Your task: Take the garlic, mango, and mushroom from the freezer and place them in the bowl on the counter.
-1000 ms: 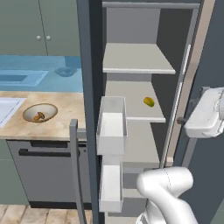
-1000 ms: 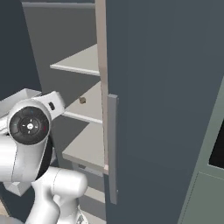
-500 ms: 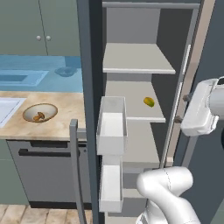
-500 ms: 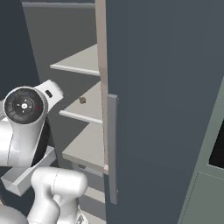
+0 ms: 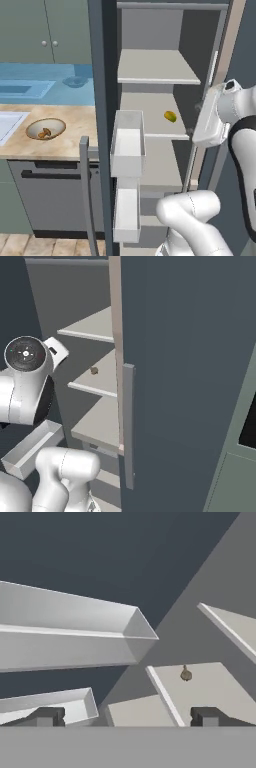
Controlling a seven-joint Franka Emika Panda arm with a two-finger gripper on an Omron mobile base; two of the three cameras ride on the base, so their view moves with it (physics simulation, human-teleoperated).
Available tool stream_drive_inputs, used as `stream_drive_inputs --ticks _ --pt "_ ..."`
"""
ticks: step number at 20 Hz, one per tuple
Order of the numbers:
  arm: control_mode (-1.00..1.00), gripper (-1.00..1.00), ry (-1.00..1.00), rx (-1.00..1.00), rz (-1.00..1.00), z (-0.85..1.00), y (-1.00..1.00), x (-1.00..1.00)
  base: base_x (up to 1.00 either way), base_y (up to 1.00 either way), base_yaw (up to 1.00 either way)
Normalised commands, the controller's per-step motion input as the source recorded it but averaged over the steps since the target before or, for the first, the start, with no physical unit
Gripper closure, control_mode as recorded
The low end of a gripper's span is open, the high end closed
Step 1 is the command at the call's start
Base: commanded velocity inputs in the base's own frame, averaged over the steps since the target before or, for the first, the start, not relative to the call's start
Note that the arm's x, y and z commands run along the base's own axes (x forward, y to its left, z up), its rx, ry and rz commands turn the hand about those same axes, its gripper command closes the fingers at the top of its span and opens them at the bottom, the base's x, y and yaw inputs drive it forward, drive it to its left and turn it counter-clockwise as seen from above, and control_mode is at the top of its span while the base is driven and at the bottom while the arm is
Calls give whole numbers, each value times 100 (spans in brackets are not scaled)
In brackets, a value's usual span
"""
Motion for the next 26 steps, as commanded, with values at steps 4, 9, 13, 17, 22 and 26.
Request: stream_drive_inputs --ticks 4,9,13,17,22,26 --pt "-100 -100 1 -1 5 -11 4 36 0 0 0" --pt "-100 -100 2 0 0 -26 0 36 0 0 0" --pt "-100 -100 3 0 0 -38 0 31 0 0 0" --pt "-100 -100 0 0 0 -39 0 32 0 0 0" --pt "-100 -100 0 5 0 -27 0 31 0 0 0" --pt "-100 -100 0 9 0 -35 16 59 0 0 0"
